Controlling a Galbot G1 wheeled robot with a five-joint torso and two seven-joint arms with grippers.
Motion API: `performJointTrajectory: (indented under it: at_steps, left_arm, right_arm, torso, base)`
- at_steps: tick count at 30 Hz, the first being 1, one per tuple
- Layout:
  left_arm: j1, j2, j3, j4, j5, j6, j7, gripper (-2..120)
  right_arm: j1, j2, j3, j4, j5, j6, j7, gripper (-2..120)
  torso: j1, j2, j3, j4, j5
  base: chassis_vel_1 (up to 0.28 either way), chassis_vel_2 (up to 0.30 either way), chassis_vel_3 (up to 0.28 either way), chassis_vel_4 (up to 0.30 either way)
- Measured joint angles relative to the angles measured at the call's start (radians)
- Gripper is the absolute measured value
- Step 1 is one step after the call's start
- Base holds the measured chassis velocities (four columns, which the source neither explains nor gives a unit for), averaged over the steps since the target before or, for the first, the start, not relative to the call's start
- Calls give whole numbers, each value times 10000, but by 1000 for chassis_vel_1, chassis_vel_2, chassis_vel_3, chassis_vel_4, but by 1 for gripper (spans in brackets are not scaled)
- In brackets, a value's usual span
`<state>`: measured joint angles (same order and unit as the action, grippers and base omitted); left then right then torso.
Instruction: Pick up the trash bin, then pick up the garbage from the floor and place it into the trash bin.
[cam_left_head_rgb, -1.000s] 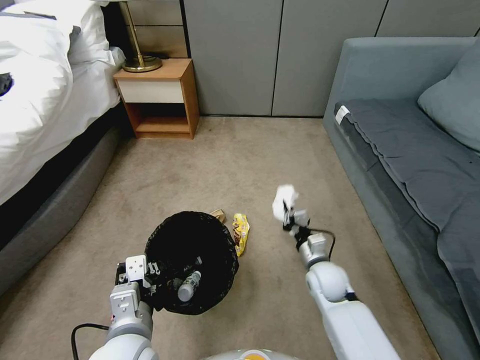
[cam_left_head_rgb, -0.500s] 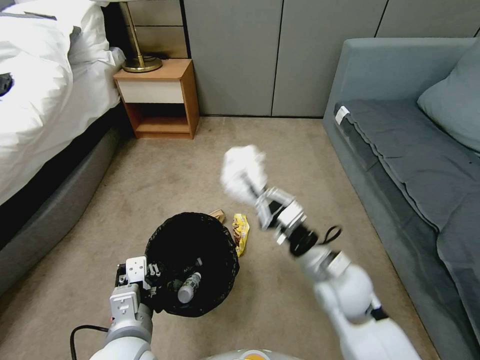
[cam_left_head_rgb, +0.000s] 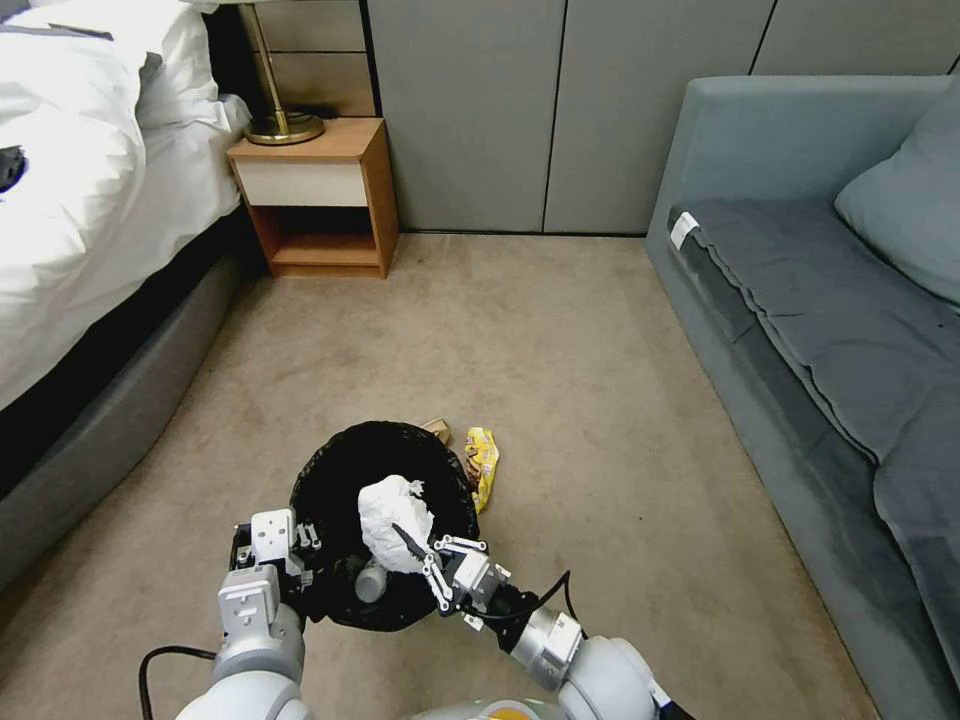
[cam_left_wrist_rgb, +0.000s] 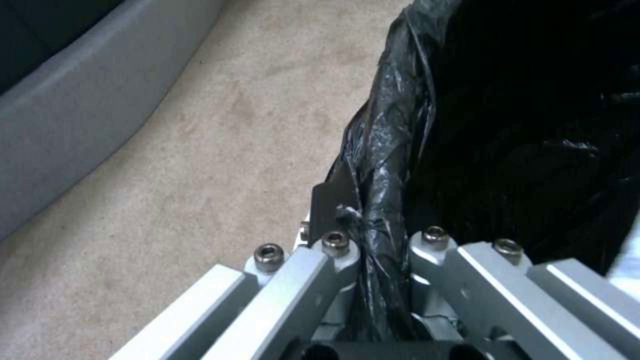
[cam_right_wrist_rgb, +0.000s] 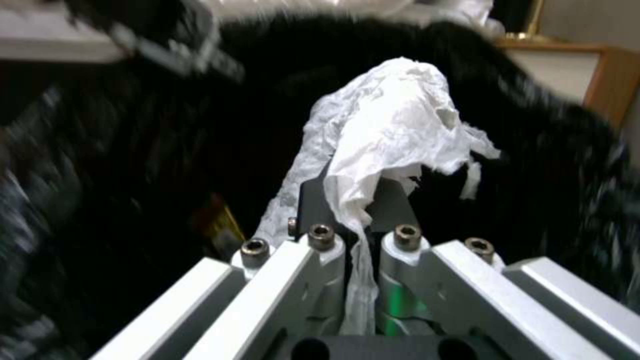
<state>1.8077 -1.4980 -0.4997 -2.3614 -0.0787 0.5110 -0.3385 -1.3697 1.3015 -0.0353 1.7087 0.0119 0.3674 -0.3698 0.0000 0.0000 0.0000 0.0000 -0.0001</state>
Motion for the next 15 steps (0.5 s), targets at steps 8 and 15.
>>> performJointTrajectory:
  at_steps: [8, 15]
  left_arm:
    - [85, -17, 141, -7, 87, -6, 0, 1]
    - [192, -32, 296, -9, 217, -35, 5, 1]
  right_arm:
    - [420, 221, -229, -477, -48, -200, 227, 24]
    - [1141, 214, -594, -757, 107, -639, 369, 49]
  torso:
    - [0, 0, 0, 0, 1]
    - [0, 0, 0, 1, 1]
  base:
    - [0, 0, 0, 0]
    - [0, 0, 0, 0]
